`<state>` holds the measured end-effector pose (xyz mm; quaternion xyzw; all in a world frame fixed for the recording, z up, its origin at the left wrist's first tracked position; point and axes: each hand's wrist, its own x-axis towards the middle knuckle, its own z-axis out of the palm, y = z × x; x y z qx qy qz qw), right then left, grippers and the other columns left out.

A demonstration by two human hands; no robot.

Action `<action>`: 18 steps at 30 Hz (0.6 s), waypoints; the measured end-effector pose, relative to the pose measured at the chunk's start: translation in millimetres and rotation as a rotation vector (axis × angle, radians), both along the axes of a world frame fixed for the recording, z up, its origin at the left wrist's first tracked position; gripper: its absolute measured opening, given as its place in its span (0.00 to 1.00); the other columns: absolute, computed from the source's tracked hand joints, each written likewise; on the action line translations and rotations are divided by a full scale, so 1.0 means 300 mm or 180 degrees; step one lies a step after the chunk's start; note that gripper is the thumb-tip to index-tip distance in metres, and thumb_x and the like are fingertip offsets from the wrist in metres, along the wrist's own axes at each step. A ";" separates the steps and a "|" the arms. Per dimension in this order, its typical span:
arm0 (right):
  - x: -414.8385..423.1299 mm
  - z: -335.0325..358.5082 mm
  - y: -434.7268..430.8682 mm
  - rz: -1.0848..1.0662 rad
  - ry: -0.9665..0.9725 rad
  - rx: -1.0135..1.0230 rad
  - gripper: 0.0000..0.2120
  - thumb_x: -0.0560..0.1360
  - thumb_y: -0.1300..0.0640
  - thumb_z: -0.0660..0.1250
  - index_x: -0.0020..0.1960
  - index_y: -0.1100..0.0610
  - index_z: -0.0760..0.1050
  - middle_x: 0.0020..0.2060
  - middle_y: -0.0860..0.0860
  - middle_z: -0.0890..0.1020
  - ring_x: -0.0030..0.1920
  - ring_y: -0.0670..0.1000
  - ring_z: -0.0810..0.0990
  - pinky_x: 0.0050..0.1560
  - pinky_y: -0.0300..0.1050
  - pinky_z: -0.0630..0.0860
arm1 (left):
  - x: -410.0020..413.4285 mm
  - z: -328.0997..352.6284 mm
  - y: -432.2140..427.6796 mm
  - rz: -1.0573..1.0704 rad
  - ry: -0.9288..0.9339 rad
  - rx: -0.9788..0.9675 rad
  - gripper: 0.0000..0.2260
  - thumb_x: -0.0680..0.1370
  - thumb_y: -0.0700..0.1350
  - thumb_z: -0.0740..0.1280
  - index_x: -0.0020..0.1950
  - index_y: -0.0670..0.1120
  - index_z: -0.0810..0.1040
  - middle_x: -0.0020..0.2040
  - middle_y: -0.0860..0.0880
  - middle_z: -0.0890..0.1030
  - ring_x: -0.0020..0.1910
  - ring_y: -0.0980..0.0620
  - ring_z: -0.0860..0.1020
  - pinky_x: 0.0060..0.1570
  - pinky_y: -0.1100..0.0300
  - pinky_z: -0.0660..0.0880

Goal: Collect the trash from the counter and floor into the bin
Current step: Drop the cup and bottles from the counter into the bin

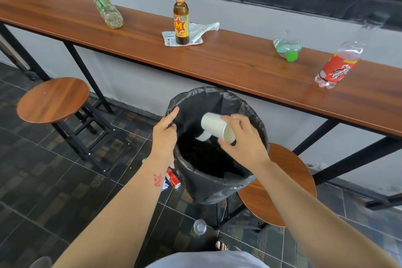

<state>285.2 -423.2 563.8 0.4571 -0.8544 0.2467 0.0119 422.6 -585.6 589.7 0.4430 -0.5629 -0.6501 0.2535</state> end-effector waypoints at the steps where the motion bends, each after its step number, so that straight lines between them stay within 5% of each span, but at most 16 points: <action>1: 0.004 -0.021 0.008 -0.0042 -0.0068 0.0335 0.30 0.73 0.48 0.71 0.72 0.48 0.65 0.70 0.53 0.65 0.67 0.56 0.70 0.68 0.57 0.70 | 0.001 -0.001 0.003 -0.0010 -0.0042 0.0002 0.22 0.83 0.34 0.57 0.66 0.57 0.79 0.61 0.59 0.74 0.61 0.59 0.70 0.72 0.52 0.62; 5: 0.000 -0.056 0.028 -0.0016 0.0258 0.1269 0.31 0.77 0.41 0.64 0.76 0.47 0.57 0.78 0.52 0.54 0.78 0.55 0.55 0.77 0.55 0.51 | 0.006 -0.005 0.016 -0.0080 -0.0179 -0.0034 0.21 0.83 0.36 0.58 0.65 0.59 0.79 0.47 0.66 0.72 0.44 0.63 0.71 0.64 0.59 0.66; 8: -0.010 -0.046 0.050 0.0017 0.0396 0.1282 0.32 0.78 0.37 0.59 0.77 0.47 0.56 0.79 0.50 0.51 0.79 0.51 0.48 0.78 0.54 0.47 | -0.001 -0.015 0.026 -0.0133 -0.0192 -0.0043 0.21 0.83 0.36 0.58 0.65 0.59 0.79 0.41 0.65 0.71 0.40 0.61 0.70 0.57 0.63 0.66; 14: -0.057 0.070 0.120 -0.0713 0.0714 -0.0528 0.27 0.77 0.38 0.58 0.71 0.52 0.68 0.75 0.52 0.66 0.75 0.54 0.62 0.75 0.56 0.59 | -0.045 0.002 0.051 -0.0190 -0.0166 -0.0040 0.22 0.83 0.35 0.58 0.65 0.59 0.79 0.49 0.65 0.73 0.49 0.61 0.72 0.61 0.61 0.66; 18: -0.175 0.167 0.172 -0.1552 0.0981 -0.1110 0.28 0.78 0.43 0.64 0.73 0.55 0.64 0.76 0.53 0.62 0.76 0.54 0.60 0.75 0.52 0.58 | -0.084 0.017 0.064 -0.0266 -0.0167 -0.0178 0.23 0.82 0.34 0.57 0.66 0.59 0.79 0.40 0.62 0.67 0.37 0.61 0.67 0.51 0.65 0.66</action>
